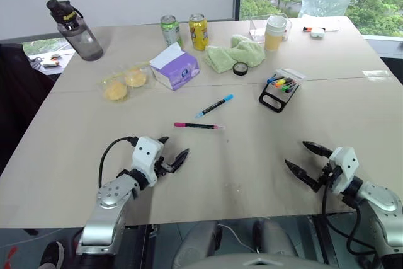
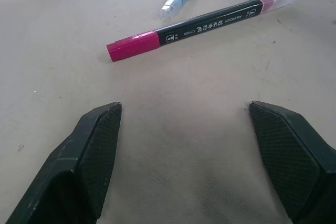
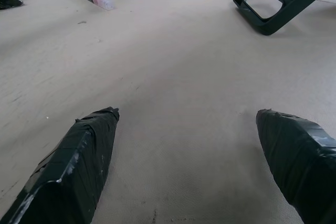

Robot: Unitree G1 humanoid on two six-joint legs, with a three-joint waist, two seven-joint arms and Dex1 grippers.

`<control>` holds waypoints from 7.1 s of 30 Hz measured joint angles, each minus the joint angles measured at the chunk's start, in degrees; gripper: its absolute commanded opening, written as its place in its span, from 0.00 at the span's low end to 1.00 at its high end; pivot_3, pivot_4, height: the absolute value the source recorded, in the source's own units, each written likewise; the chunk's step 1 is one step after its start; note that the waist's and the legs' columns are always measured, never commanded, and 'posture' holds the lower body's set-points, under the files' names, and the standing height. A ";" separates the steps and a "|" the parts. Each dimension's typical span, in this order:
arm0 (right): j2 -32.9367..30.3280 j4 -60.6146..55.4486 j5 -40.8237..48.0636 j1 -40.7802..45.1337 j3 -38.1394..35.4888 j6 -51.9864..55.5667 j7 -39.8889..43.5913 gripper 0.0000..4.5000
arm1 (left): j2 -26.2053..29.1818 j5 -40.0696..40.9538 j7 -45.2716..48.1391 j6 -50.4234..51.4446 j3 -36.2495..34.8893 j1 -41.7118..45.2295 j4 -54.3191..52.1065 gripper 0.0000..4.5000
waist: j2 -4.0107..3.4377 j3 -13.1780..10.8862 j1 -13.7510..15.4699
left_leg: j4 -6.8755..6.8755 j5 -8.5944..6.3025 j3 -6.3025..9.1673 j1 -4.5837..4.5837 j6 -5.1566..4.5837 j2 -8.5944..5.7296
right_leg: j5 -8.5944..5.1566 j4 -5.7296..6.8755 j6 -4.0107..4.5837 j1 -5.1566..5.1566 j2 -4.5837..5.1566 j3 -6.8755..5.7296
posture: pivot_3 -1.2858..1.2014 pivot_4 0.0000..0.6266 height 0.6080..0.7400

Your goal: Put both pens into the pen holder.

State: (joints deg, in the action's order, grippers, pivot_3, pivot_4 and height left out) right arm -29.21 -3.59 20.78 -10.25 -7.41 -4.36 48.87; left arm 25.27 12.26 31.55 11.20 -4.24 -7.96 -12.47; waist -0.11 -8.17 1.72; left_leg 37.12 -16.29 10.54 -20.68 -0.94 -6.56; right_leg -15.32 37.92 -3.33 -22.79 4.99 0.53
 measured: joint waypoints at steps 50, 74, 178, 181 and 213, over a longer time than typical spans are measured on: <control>-3.86 -18.99 8.74 9.19 5.25 17.85 2.23 1.00 | 11.73 -6.10 35.05 -8.45 12.87 43.34 44.48 0.89 | 0.27 -0.16 -2.11 | 0.10 0.00 0.11 -0.11 -0.01 -0.02 | 0.01 0.02 -0.03 -0.05 -0.03 -0.13 | 0.52 0.24 1.00; -3.78 -17.82 7.45 9.73 6.47 17.22 3.38 1.00 | 18.08 -4.08 39.92 4.70 11.93 34.40 26.48 0.01 | 0.30 -0.16 -2.50 | 0.09 0.00 0.08 -0.15 -0.02 -0.01 | 0.01 0.05 -0.02 -0.16 -0.03 -0.04 | 0.52 0.24 1.00; 2.26 -18.43 12.07 26.75 11.53 31.52 -9.40 0.99 | 1.04 -4.49 6.73 11.11 9.23 39.85 25.75 1.00 | 0.40 -0.17 -3.53 | 0.38 0.01 -0.46 -0.64 0.00 0.01 | 0.04 0.73 0.00 -0.96 -0.05 0.49 | 0.52 0.24 1.00; 0.20 -19.92 10.56 23.12 11.11 31.54 -9.73 1.00 | 0.70 -3.87 7.01 14.47 9.00 40.07 28.91 0.88 | 0.41 -0.17 -3.62 | 0.44 0.01 -0.49 -0.63 0.00 0.01 | 0.04 0.79 -0.01 -0.97 -0.05 0.50 | 0.52 0.24 1.00; 23.68 -17.99 34.07 33.21 1.10 50.68 -31.03 1.00 | -6.68 21.31 14.78 23.24 1.53 32.24 3.87 0.00 | 0.47 -0.19 -2.60 | 1.01 0.01 -0.25 -0.91 0.00 -0.03 | 0.07 0.96 -0.02 -0.99 -0.06 0.30 | 0.52 0.24 1.00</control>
State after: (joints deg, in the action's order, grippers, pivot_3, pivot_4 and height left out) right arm -5.53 -21.58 54.84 22.96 -6.31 46.32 17.84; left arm 18.59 33.57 46.33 34.44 -2.71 24.28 -8.60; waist 0.35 -8.37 -0.88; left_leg 38.13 -16.28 10.30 -21.59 -0.94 -6.59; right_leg -15.25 38.88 -3.35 -23.77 4.93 0.83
